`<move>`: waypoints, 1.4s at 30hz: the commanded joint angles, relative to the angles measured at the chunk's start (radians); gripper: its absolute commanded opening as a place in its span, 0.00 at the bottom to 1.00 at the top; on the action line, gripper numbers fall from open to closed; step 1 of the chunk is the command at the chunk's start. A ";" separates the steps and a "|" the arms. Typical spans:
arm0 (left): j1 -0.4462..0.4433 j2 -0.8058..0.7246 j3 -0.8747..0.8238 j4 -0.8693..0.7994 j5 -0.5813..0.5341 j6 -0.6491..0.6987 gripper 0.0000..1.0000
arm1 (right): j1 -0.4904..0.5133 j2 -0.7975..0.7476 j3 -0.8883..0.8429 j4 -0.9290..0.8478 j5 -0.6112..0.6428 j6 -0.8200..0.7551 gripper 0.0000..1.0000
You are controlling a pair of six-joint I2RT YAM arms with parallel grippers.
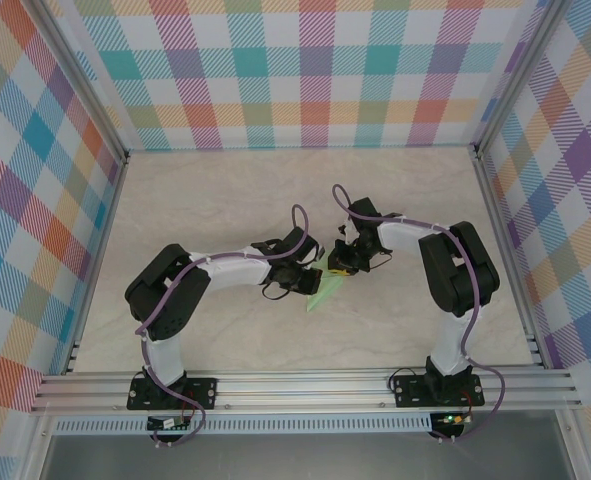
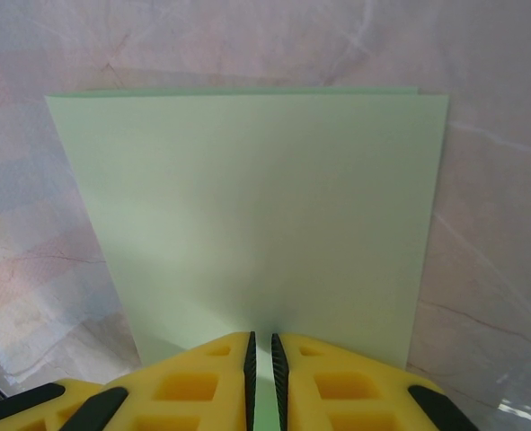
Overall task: Fold a paper plane with a square sheet of paper (pick it up from the middle)
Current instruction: Third fold the triangle at the center of the table.
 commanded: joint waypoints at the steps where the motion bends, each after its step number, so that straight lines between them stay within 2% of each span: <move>1: 0.019 0.015 0.006 -0.027 -0.028 -0.013 0.01 | 0.002 0.034 -0.003 -0.044 0.054 -0.017 0.17; 16: 0.019 0.039 -0.002 -0.033 0.012 -0.044 0.03 | 0.002 0.026 0.001 -0.044 0.053 -0.011 0.18; 23: 0.018 0.038 -0.013 -0.028 0.022 -0.048 0.03 | -0.008 -0.112 -0.006 -0.018 0.060 0.041 0.22; 28: 0.019 0.040 -0.013 -0.025 0.033 -0.045 0.03 | -0.024 -0.288 -0.133 0.048 0.101 0.124 0.23; 33: 0.018 0.041 -0.007 -0.013 0.054 -0.045 0.03 | -0.012 -0.449 -0.353 0.245 -0.051 0.242 0.13; 38: 0.018 0.048 -0.007 -0.007 0.065 -0.045 0.03 | 0.082 -0.537 -0.511 0.416 -0.093 0.375 0.12; 42: 0.019 0.052 -0.007 0.000 0.076 -0.047 0.03 | 0.170 -0.507 -0.520 0.449 -0.070 0.426 0.12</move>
